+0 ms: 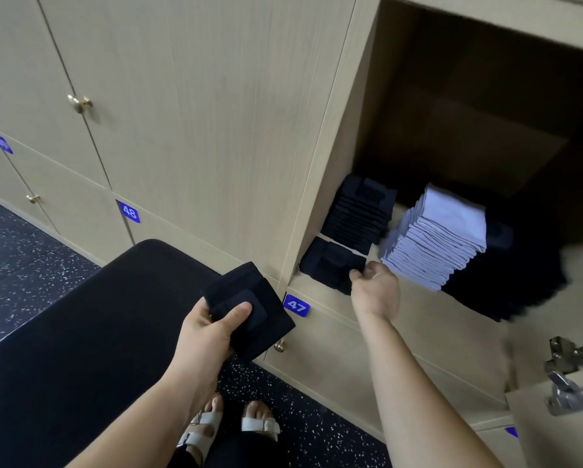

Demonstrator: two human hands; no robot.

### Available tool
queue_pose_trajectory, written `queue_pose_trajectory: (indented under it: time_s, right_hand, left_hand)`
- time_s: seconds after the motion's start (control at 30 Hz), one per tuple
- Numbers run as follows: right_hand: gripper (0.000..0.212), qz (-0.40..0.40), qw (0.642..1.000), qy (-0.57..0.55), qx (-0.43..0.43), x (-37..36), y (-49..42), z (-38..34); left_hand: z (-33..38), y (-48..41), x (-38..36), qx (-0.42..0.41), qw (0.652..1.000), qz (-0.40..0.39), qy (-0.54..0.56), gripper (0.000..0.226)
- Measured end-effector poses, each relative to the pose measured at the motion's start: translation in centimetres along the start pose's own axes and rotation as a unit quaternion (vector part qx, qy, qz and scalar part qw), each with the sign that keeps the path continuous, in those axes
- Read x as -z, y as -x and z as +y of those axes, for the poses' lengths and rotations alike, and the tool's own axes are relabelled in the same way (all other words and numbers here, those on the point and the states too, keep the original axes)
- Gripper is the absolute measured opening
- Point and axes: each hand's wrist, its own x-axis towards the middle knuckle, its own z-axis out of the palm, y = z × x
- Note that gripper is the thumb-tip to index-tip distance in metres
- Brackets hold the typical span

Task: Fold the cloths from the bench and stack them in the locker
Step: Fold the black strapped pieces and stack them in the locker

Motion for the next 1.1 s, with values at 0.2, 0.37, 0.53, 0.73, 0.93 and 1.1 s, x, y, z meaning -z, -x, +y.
queue_pose_trajectory:
  time_s: [0.2, 0.37, 0.53, 0.73, 0.93, 1.1]
  right_hand:
    - [0.010, -0.104, 0.976, -0.185, 0.046, 4.5, 7.5, -1.3]
    - [0.011, -0.197, 0.924, -0.326, 0.021, 8.2, 14.7, -0.9]
    - [0.012, -0.214, 0.905, -0.368, 0.017, 10.6, 17.7, -0.3]
    - [0.007, -0.167, 0.938, -0.300, 0.046, 13.4, 17.0, 0.8]
    - [0.010, -0.151, 0.956, -0.245, 0.056, 13.2, 15.9, 1.6]
    - [0.006, -0.147, 0.950, -0.275, 0.018, 11.7, 14.0, 2.4]
  left_hand:
    - [1.3, 2.4, -1.7, -0.018, 0.999, 0.029, 0.023, 0.021]
    - [1.9, 6.1, -4.0, 0.003, 0.996, 0.036, 0.085, 0.015]
    - [2.0, 9.2, -5.3, 0.027, 0.994, 0.028, 0.102, 0.017]
    - [2.1, 10.7, -3.8, -0.043, 0.999, 0.026, -0.016, 0.006]
    - [1.6, 10.2, -3.8, -0.128, 0.972, 0.020, -0.198, 0.016]
    - [0.7, 8.3, -4.3, -0.158, 0.941, -0.026, -0.298, 0.033]
